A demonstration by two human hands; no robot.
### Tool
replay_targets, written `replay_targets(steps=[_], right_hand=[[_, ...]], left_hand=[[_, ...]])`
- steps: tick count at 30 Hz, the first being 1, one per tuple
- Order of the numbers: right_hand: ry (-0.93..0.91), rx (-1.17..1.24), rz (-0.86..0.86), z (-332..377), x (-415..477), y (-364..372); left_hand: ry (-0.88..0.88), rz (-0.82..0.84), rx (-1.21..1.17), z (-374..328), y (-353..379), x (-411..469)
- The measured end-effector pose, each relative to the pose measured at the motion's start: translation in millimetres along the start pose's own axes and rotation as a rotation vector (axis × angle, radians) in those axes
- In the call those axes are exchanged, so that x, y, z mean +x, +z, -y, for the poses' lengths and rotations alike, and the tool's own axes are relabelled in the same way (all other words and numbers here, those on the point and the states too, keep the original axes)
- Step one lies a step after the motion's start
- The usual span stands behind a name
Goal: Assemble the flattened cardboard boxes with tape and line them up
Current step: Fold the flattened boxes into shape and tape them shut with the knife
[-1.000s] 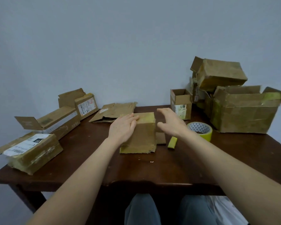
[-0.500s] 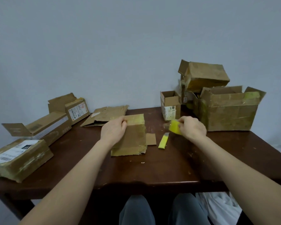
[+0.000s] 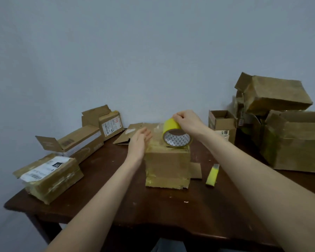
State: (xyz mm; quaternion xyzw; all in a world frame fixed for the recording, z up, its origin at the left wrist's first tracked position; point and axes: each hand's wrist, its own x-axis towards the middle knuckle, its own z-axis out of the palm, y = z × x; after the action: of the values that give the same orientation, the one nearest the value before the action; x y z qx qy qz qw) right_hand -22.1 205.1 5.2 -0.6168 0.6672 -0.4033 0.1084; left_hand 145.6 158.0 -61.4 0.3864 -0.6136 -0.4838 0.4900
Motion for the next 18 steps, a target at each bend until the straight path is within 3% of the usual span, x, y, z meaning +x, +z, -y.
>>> replay_targets(steps=[2,4,8,13,18], right_hand=[[-0.002,-0.002,0.029,-1.8,5.8,4.1],[-0.007,-0.004,0.039,-2.4,8.8,5.5],[-0.007,0.003,0.054,-1.5,11.4,11.4],[-0.044,0.098,0.224,-16.4,1.1,3.5],[0.011,0.266,0.164,-34.9,-2.0,4.2]], left_hand=[[-0.123,-0.047,-0.150,-11.8,-2.1,5.1],[-0.150,-0.018,-0.083,-23.9,1.1,7.3],[-0.072,0.015,0.113,-31.4,11.8,10.5],[-0.082,-0.117,0.093,-20.1,10.3,15.1],[-0.071,-0.177,0.132,-16.3,4.1,18.9]])
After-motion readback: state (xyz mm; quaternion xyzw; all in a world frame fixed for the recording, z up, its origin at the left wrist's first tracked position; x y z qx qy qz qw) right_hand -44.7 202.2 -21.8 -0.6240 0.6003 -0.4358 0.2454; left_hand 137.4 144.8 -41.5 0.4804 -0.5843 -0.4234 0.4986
